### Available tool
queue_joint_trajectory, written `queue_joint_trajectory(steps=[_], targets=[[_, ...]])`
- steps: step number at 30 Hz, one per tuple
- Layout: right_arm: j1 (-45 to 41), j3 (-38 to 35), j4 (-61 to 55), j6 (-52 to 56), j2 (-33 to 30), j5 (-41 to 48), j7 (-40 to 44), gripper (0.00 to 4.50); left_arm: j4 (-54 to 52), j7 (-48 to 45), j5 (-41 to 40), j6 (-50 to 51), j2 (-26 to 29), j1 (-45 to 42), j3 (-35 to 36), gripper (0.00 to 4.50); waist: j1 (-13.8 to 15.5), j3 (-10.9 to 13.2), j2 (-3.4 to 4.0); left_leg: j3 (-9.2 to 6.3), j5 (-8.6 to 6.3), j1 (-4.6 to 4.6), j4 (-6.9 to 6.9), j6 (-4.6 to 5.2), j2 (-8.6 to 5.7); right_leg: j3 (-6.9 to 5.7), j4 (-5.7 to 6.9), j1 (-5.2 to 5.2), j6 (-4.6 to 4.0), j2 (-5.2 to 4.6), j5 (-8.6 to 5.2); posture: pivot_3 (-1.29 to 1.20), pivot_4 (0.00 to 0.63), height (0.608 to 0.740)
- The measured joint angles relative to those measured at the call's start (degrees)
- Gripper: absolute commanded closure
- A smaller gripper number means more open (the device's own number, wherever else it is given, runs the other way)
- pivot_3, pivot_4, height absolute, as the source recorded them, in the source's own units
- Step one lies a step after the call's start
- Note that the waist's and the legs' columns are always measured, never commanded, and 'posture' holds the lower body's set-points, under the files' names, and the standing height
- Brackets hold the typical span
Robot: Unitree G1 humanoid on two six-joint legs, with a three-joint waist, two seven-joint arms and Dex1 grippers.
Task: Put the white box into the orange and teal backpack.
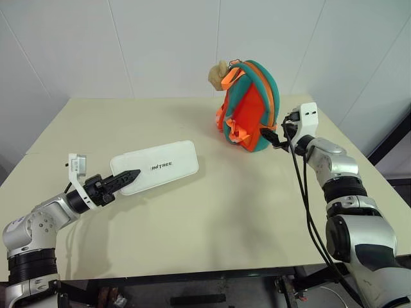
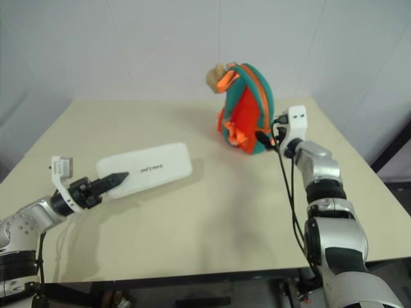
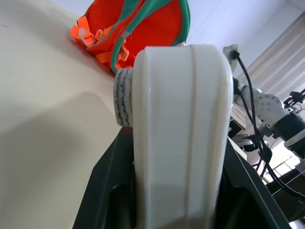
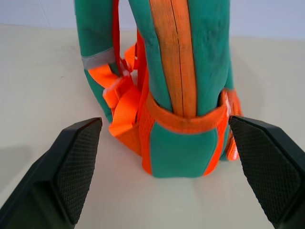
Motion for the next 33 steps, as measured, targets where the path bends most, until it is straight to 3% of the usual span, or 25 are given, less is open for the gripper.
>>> queue_joint_trajectory(steps=[12, 22, 33], targets=[[-7.33, -1.20, 11.92, -9.58, 1.85, -2.04, -2.64, 0.00, -0.37, 0.09, -1.96, -0.42, -0.50, 1.21, -0.66, 3.15, -0.26, 0.01, 0.01, 0.00, 0.02, 0.02, -0.02, -0.04, 0.01, 0.01, 0.03, -0.01, 0.00, 0.01, 0.00, 0.00, 0.150, 0.740], [-10.69, -3.82, 15.68, -10.25, 5.20, -2.51, -4.50, 0.00, -0.32, 0.26, -1.99, -1.81, -0.50, 2.10, -1.11, 3.15, -0.26, 0.01, 0.02, 0.00, 0.05, 0.01, -0.02, -0.08, 0.01, 0.01, 0.05, -0.02, 0.00, 0.01, 0.00, 0.00, 0.150, 0.740], [-11.25, -2.60, 17.60, -13.40, 2.51, -9.52, -12.50, 0.00, -4.76, 1.95, -4.66, -2.05, -0.62, 6.28, 0.07, 3.15, -0.22, 0.01, 0.02, 0.00, 0.04, 0.00, -0.08, -0.08, 0.01, 0.02, 0.02, -0.03, -0.01, -0.01, -0.01, 0.00, 0.150, 0.740]])
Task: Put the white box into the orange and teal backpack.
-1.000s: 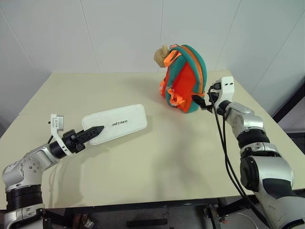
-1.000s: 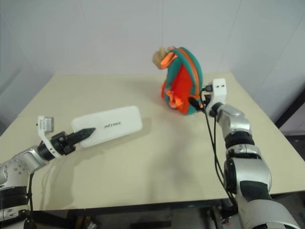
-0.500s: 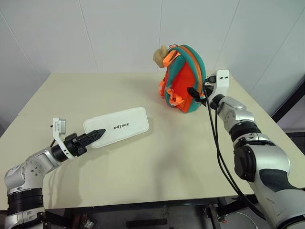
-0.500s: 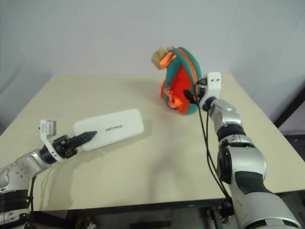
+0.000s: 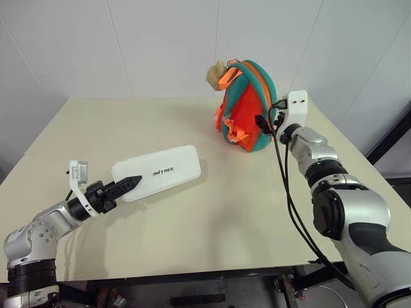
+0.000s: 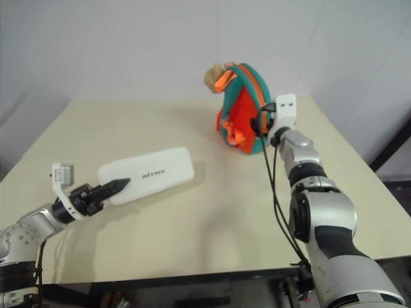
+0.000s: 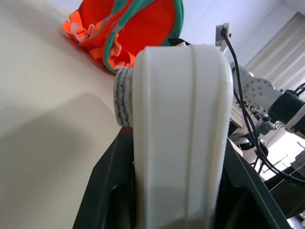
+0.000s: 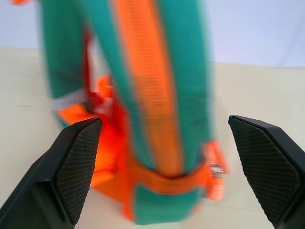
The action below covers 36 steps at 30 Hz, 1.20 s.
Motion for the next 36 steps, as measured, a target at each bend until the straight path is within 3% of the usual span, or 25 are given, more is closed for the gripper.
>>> queue_joint_trajectory(steps=[8, 23, 26, 36], targets=[[0.00, 0.41, 0.00, -0.39, -1.29, -1.74, 1.51, 0.00, -1.62, 1.91, -1.61, -0.27, -0.01, 1.50, 1.27, 3.15, -0.06, 0.00, 0.01, 0.00, 0.01, 0.03, 0.03, -0.01, 0.00, 0.00, 0.05, -0.01, 0.00, 0.00, 0.00, 0.00, 0.150, 0.740], [-0.52, -4.55, 1.27, 2.70, 2.35, -0.51, -1.43, 0.00, -1.64, 2.42, -3.56, -0.29, -0.03, 1.45, 1.22, 3.15, -0.05, 0.00, 0.01, 0.00, 0.02, 0.02, 0.02, -0.02, 0.00, 0.01, 0.05, -0.01, 0.00, 0.00, 0.00, 0.00, 0.150, 0.740], [-0.52, -4.54, 1.35, 2.69, 2.59, -1.03, -1.58, 0.59, -1.88, 2.69, -3.83, -0.31, -0.03, 1.50, 1.22, 3.15, -0.07, 0.00, 0.01, 0.00, 0.02, 0.02, 0.02, -0.02, 0.00, 0.01, 0.05, -0.01, 0.00, 0.00, 0.00, 0.00, 0.150, 0.740], [-0.52, -5.30, 1.36, 2.66, 4.53, -1.21, -0.37, 4.07, -3.03, 3.20, -4.09, -0.34, -0.03, 2.73, 1.22, 3.15, -0.35, 0.00, 0.01, 0.00, 0.02, 0.02, 0.02, -0.03, 0.00, 0.01, 0.06, -0.01, -0.01, 0.01, 0.00, 0.00, 0.150, 0.740]])
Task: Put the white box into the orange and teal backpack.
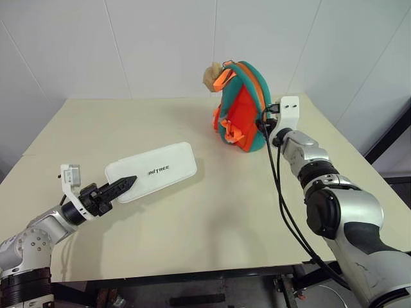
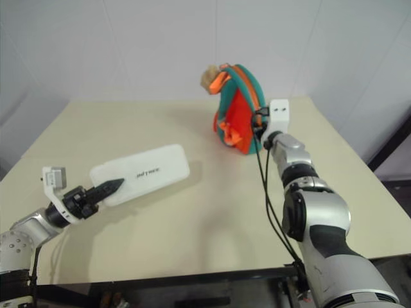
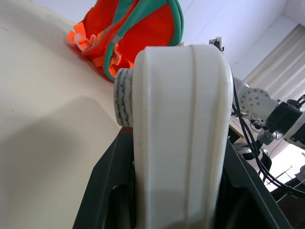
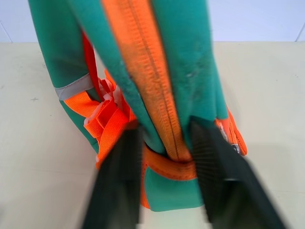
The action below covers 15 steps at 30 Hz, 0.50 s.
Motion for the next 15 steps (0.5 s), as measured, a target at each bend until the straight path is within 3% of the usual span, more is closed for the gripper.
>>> queue_joint_trajectory(steps=[2, 10, 15], targets=[[0.00, -0.33, 0.02, 0.01, 0.20, -0.09, -0.01, 4.47, -0.65, 0.21, -0.14, 0.00, 0.00, -0.01, 0.00, 3.15, -0.06, 0.00, 0.00, 0.00, 0.00, 0.00, 0.00, 0.00, 0.00, 0.00, 0.00, 0.00, 0.00, 0.00, 0.00, 0.00, 0.150, 0.740], [0.01, -0.85, 0.02, 0.01, 0.66, -0.30, 1.05, 4.47, -0.76, 0.37, -0.40, 0.00, -0.01, -0.09, -0.16, 3.15, -0.75, 0.00, 0.00, 0.00, 0.00, 0.00, -0.02, 0.00, 0.00, 0.00, 0.00, 0.00, 0.00, 0.00, 0.00, 0.00, 0.150, 0.740], [0.01, -0.67, -0.02, 0.55, 0.62, -0.16, 9.50, 4.47, -0.68, 0.42, -0.39, -0.10, -0.01, -0.68, -0.80, 3.15, -1.03, 0.00, 0.00, 0.00, 0.00, 0.00, -0.03, 0.00, 0.00, 0.00, 0.03, 0.00, 0.00, 0.01, 0.00, 0.00, 0.150, 0.740]])
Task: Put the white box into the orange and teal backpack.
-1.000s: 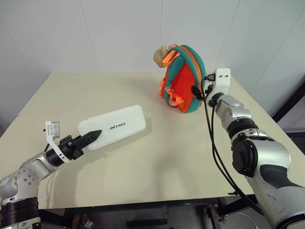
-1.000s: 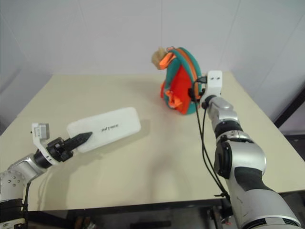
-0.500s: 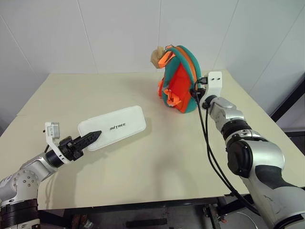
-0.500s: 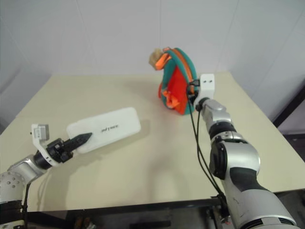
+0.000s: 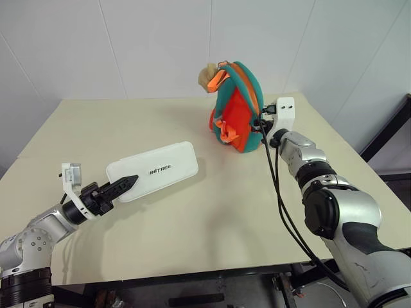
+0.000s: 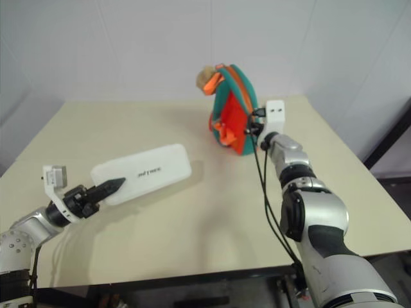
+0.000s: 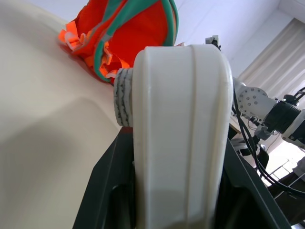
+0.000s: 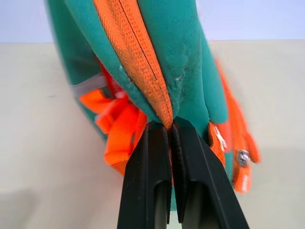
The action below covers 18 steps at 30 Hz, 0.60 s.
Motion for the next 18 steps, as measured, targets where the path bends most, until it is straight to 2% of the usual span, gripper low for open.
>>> queue_joint_trajectory(steps=[11, 14, 18], targets=[[0.81, 5.31, -7.34, 14.34, -2.75, 1.81, 32.13, 4.47, 6.98, -3.26, 1.93, -1.90, 4.27, -4.11, -1.28, 3.15, 0.16, 0.01, 0.01, 0.00, 0.00, -0.02, -0.07, -0.01, 0.01, -0.02, 0.03, 0.00, 0.01, 0.04, 0.00, 0.00, 0.150, 0.740], [3.07, 6.82, -12.20, 18.05, -3.44, 2.36, 35.03, 4.47, 8.79, -4.35, 2.88, -2.76, 4.74, -5.63, -2.17, 3.15, 0.20, 0.01, 0.01, 0.00, 0.00, -0.02, -0.13, -0.02, 0.01, -0.02, 0.02, 0.00, 0.01, 0.04, 0.00, 0.00, 0.150, 0.740], [5.92, 7.32, -18.27, 22.41, -5.46, 3.49, 34.79, 4.47, 9.16, -4.88, 3.22, -3.14, 4.73, -5.80, -2.79, 3.15, 0.24, 0.01, 0.01, 0.00, 0.00, -0.02, -0.20, -0.02, 0.01, -0.02, -0.01, 0.00, 0.02, 0.03, 0.00, 0.00, 0.150, 0.740]])
